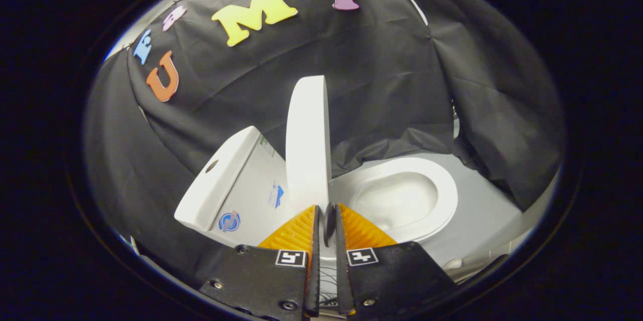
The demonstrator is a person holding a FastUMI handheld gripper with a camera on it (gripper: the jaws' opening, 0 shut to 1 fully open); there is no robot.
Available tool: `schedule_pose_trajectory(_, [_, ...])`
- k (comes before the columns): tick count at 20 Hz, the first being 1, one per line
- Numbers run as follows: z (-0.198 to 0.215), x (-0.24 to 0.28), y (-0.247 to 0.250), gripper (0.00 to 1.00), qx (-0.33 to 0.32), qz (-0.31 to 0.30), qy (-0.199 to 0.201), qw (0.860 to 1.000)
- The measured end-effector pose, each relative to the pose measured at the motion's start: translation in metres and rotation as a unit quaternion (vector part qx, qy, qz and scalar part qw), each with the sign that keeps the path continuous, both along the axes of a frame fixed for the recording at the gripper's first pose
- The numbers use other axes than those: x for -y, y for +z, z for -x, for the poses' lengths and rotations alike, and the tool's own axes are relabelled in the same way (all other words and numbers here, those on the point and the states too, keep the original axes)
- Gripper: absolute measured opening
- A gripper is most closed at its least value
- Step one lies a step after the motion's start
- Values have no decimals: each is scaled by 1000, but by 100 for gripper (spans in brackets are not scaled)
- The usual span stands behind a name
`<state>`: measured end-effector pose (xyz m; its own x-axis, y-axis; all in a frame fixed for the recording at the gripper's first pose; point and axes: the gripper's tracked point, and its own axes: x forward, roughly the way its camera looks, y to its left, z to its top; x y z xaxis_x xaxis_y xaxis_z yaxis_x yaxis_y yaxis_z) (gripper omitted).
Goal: Open the toilet lid.
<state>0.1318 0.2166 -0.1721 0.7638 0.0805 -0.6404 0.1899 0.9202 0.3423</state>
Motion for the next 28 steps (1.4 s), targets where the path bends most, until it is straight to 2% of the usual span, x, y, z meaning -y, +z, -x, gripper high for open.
schedule_pose_trajectory(7, [-4, -33, 7, 17, 6, 19, 23, 1000])
schedule_pose_trajectory(10, [-7, -45, 11, 17, 2, 17, 15, 1000])
schedule_pose_trajectory(19, [-4, -43, 7, 17, -2, 50, 48, 998])
schedule_pose_trajectory(28, [-1, -42, 5, 22, 1, 66, 90, 994])
